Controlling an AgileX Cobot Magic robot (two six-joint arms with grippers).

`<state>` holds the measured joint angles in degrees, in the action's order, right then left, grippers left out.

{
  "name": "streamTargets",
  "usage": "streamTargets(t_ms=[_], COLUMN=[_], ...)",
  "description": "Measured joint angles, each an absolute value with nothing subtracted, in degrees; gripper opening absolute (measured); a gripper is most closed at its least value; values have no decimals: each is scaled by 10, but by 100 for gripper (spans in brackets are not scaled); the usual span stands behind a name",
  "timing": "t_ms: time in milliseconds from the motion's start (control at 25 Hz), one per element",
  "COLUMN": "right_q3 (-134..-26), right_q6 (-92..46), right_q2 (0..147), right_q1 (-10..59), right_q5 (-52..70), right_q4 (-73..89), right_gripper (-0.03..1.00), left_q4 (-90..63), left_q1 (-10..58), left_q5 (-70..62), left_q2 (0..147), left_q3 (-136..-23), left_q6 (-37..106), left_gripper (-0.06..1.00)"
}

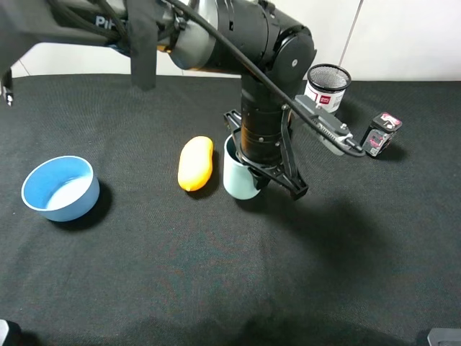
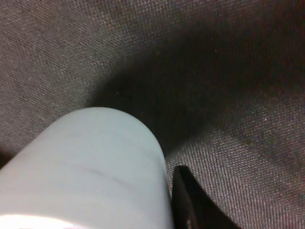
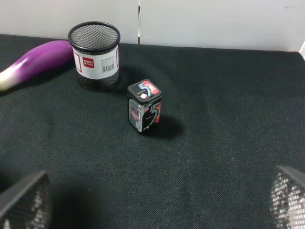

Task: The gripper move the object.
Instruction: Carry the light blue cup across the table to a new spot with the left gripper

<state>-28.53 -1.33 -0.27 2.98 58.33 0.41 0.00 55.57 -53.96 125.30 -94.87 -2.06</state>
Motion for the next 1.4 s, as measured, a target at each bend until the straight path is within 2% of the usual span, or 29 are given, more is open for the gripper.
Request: streamTargets(t_ms=[320,440,800,960,1400], right_q3=[-285,-285,-285,-285,-285], right_q6=[-13,-13,-13,-13,-13], right_q2=[-3,-3,-3,-3,-3], right_q1=[30,30,30,30,30], right_q5=[583,583,583,583,583], right_q4=[4,4,4,4,4], right_gripper=[69,69,69,69,69], left_q4=[0,0,0,0,-25], left_q1=[556,556,556,556,556], left_q5=[-529,-529,-526,-525,-534], left_q2=[1253,1253,1253,1253,1242], left_q3=[-929,-924,-918,-918,-926], left_q6=[-36,-38,-40,-40,-39], left_gripper=[19,27,60,69,73])
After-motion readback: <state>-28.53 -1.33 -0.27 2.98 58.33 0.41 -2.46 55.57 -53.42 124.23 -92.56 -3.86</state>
